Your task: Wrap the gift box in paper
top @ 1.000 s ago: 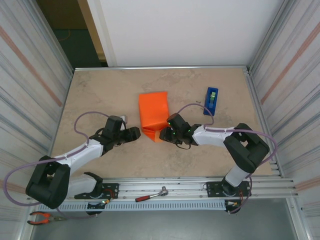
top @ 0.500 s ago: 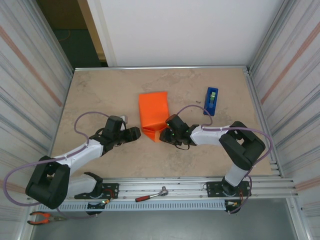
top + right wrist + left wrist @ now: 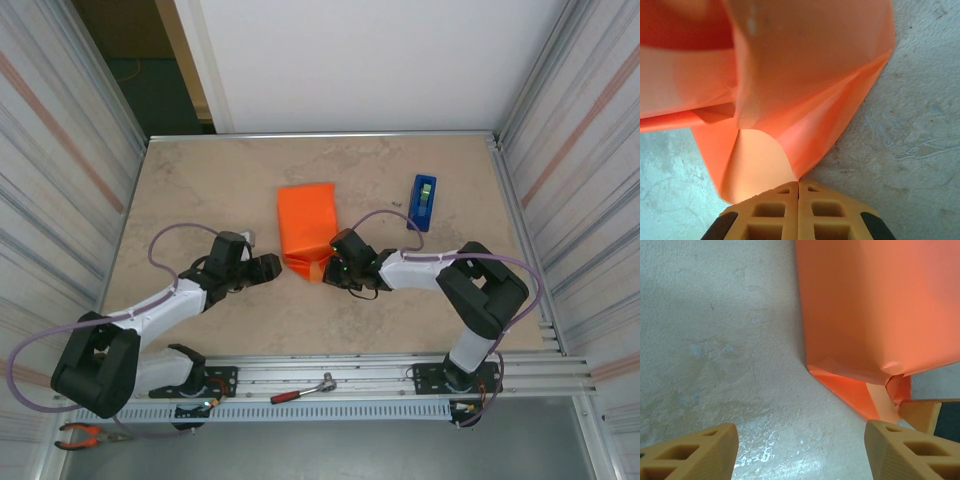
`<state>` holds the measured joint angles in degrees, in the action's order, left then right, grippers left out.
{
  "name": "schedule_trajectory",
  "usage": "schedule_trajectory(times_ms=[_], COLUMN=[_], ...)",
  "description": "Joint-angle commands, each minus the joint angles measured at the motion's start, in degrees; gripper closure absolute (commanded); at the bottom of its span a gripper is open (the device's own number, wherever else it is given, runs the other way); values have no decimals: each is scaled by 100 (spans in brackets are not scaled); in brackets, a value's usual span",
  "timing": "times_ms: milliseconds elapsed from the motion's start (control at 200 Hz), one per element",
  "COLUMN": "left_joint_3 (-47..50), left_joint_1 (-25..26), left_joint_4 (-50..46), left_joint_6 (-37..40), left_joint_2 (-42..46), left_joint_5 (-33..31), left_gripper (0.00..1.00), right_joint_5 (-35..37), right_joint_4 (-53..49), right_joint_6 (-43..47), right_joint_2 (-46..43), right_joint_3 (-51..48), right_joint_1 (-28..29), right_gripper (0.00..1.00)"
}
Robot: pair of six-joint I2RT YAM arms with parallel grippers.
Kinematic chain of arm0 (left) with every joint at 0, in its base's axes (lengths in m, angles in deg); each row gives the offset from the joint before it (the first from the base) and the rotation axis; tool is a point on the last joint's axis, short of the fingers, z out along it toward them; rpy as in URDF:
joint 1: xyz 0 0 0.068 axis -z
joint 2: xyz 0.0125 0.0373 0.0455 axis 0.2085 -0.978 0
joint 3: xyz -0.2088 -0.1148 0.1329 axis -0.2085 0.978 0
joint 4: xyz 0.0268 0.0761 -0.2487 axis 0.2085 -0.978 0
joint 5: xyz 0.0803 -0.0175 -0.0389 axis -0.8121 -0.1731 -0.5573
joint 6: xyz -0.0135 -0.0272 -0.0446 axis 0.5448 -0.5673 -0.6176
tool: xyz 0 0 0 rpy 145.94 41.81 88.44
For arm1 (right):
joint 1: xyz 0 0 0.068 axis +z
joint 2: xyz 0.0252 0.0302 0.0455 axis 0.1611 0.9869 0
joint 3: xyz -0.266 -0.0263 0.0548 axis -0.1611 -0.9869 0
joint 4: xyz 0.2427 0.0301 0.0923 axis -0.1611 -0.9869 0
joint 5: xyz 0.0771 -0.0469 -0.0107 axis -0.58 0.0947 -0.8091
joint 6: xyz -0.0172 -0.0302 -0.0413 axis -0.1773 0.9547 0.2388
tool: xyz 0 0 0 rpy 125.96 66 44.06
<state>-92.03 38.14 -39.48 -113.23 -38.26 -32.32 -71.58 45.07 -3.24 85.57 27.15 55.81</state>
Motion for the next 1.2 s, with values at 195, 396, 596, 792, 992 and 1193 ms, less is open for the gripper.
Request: schedule_trajectory(times_ms=[195,396,596,792,992,1193], left_joint_3=[202,421,573,346,81,-133], left_joint_1=[285,770,1438,1848,2108,2124], left_joint_4=[-94,51,463,984,1522,1979], left_joint_6=[-43,-125,-378,-461,-485,-495], left_joint_2=[261,267,143,-475,-1145,-1712], left_joint_5=[114,-2,-275,-345,-541,-978], left_gripper=[37,56,69,72,74,75], right_joint_5=[73,-6,-56,-55,-51,-33], right_joint_4=[-154,-232,-199,-182,-181,-165], right_joint_6=[-86,-86,-130,-154,-191,-227], right_joint_2=[-474,-630,-769,-807,-817,-831], right_joint_3=[131,228,237,246,230,184], right_joint_1=[-22,-31,-3,38,81,97], right_gripper=[100,100,100,100,100,100])
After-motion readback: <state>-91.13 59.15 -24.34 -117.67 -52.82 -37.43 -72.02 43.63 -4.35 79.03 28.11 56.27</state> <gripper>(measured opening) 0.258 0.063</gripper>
